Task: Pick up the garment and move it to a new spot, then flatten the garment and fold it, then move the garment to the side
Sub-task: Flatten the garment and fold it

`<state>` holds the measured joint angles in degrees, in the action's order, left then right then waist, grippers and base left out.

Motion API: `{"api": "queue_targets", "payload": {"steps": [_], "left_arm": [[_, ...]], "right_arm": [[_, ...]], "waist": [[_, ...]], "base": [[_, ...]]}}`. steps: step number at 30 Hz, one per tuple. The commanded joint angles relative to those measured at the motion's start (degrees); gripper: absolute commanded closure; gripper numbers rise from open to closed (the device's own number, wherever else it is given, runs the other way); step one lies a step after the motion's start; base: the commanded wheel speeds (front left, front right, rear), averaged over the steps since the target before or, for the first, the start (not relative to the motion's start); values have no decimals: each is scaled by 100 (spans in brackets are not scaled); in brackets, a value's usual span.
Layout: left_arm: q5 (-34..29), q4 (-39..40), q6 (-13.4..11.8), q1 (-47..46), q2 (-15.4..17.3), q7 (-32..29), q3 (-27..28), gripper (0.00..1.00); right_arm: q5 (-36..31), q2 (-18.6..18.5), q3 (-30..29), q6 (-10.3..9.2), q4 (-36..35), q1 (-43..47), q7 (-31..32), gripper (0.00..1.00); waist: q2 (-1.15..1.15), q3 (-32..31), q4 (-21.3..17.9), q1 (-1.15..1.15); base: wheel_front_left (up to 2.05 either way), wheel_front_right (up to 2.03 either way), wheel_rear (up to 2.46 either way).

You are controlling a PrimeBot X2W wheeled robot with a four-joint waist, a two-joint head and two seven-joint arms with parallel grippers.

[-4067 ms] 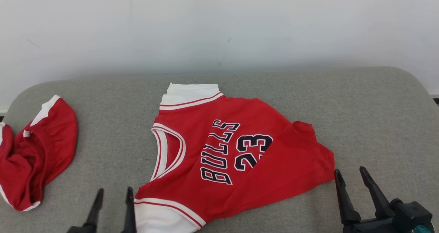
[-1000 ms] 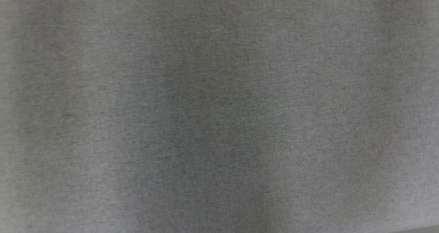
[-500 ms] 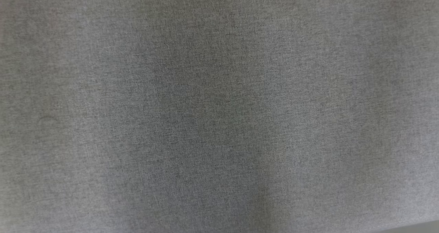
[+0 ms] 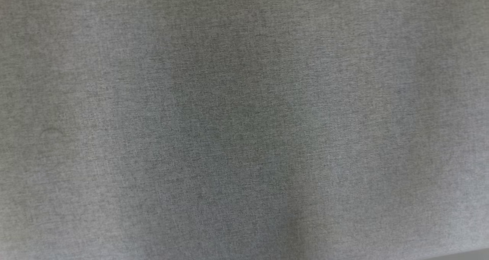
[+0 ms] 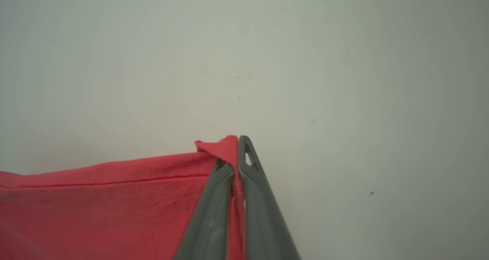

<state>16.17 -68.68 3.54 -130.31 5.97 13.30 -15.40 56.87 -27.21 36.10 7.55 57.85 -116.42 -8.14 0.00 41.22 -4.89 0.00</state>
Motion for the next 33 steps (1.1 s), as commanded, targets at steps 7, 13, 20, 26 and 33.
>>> {"api": "queue_targets", "payload": {"steps": [7,13,20,26,33], "left_arm": [[2,22,71,16,36,148,-61,100],[61,180,206,387,91,190,-105,100],[354,1192,330,1903,388,183,159,100],[478,2314,323,3762,565,184,322,100],[797,4175,-41,6804,530,179,653,100]], "right_arm": [[11,24,171,-14,112,-93,-165,100],[158,-74,317,-14,-31,135,-187,100],[728,-333,544,-14,-699,1369,-301,100],[1154,-601,755,-14,-1337,2632,-411,100],[1741,-990,996,-14,-2216,4546,-522,100]], "waist": [[0,19,77,0],[0,-37,166,0],[0,-406,112,0],[0,-872,71,0],[0,-1518,95,0]], "base": [[0,0,0],[0,0,0],[0,0,0],[0,0,0],[0,0,0]]}}
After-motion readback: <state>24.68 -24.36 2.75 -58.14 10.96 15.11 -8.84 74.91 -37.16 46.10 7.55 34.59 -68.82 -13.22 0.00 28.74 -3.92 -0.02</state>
